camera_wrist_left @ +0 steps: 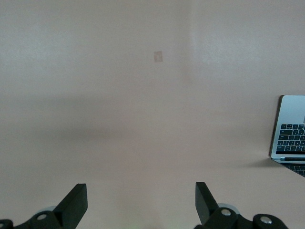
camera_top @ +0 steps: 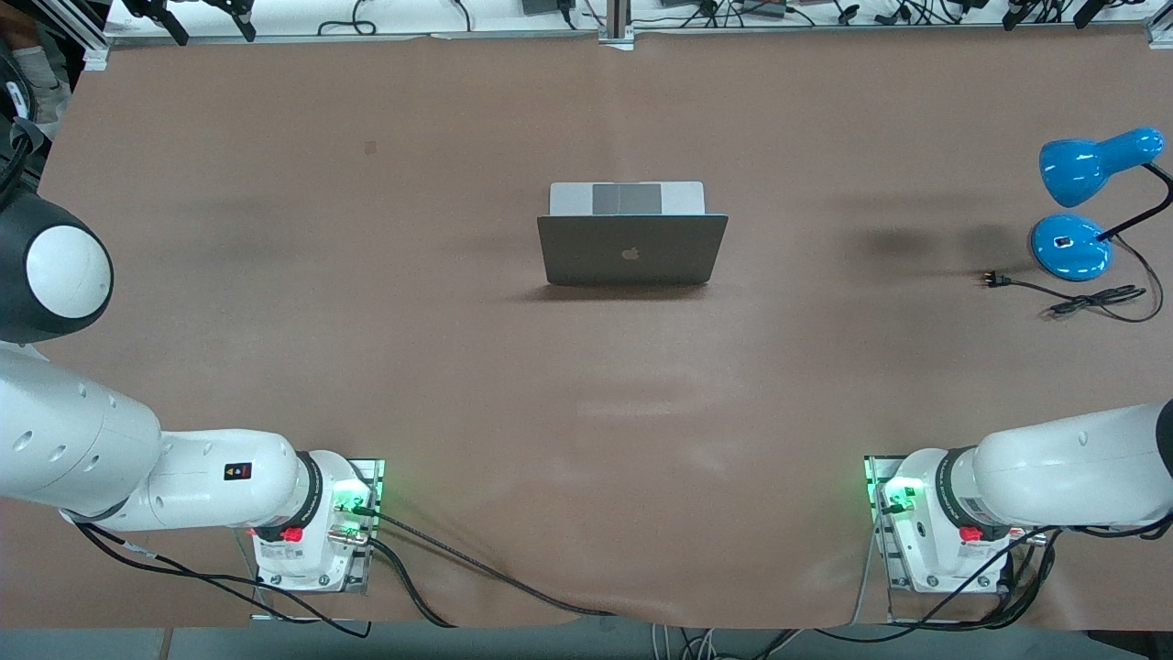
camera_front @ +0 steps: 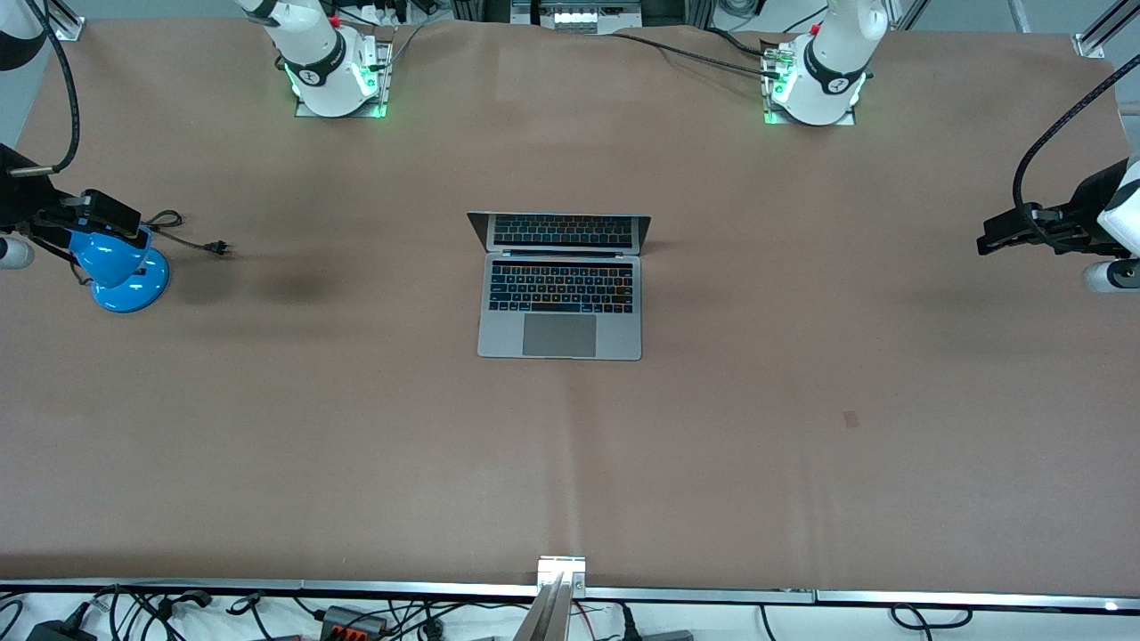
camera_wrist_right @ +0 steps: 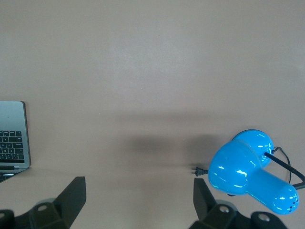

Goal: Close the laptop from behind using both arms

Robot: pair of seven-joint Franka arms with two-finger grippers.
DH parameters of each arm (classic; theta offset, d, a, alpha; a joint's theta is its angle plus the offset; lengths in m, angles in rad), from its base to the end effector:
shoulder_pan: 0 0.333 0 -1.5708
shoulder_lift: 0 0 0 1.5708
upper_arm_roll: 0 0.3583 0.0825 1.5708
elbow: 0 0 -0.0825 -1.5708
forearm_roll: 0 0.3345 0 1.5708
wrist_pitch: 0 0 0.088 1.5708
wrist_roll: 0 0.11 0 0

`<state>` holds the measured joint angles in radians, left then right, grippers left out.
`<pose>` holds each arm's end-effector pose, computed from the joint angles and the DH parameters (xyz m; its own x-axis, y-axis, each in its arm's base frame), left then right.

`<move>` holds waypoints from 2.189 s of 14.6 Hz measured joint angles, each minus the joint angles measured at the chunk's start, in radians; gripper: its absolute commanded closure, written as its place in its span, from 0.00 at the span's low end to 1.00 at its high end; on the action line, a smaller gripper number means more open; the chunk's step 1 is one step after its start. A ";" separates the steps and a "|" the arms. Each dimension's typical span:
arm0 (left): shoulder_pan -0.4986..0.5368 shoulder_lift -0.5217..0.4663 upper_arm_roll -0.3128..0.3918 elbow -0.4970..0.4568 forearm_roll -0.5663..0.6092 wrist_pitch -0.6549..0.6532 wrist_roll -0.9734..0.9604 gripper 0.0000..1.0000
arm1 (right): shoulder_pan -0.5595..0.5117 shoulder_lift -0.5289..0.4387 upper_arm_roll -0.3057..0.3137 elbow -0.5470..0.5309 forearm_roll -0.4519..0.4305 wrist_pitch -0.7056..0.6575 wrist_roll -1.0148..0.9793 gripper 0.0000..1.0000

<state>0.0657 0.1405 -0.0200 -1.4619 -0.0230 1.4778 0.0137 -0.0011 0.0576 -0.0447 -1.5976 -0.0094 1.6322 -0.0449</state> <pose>0.5420 0.0230 0.6281 0.9919 0.0294 -0.1239 0.0330 -0.9991 0.0275 0.5281 -0.0244 0.6280 0.9997 -0.0003 -0.0235 0.0000 -0.9999 0.0109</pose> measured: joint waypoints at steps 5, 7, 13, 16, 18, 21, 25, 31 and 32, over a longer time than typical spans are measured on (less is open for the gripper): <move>0.000 0.000 0.000 0.000 0.000 0.000 0.000 0.00 | 0.000 0.000 0.000 0.000 0.000 0.000 0.000 0.00; 0.000 0.000 0.000 0.000 0.000 0.000 0.000 0.00 | 0.000 0.000 0.000 0.000 0.000 -0.001 0.000 0.00; 0.001 0.000 0.000 0.000 0.000 0.000 0.000 0.00 | 0.002 0.002 0.003 -0.011 0.000 -0.004 0.000 0.61; 0.001 0.000 0.000 0.000 0.000 0.000 0.000 0.00 | 0.002 0.006 0.003 -0.015 0.000 -0.004 0.000 0.88; 0.002 0.000 0.000 0.000 0.000 0.000 0.000 0.00 | 0.002 0.006 0.003 -0.016 0.000 -0.004 0.000 1.00; 0.002 0.000 0.001 0.000 0.000 0.000 0.000 0.00 | 0.005 0.006 0.007 -0.016 0.000 -0.004 0.000 1.00; 0.002 0.000 0.001 0.000 0.000 0.000 0.000 0.00 | 0.012 0.007 0.010 -0.016 0.000 -0.025 0.000 1.00; 0.011 0.025 0.001 0.000 0.000 -0.007 0.001 0.25 | 0.012 0.010 0.010 -0.016 0.000 -0.031 0.000 1.00; 0.012 0.028 0.001 0.000 0.000 -0.009 0.002 0.45 | 0.012 0.010 0.010 -0.016 0.000 -0.031 0.000 1.00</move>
<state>0.0776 0.1684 -0.0187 -1.4619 -0.0230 1.4690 0.0156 0.0113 0.0673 -0.0347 -1.6134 -0.0092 1.6007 -0.0445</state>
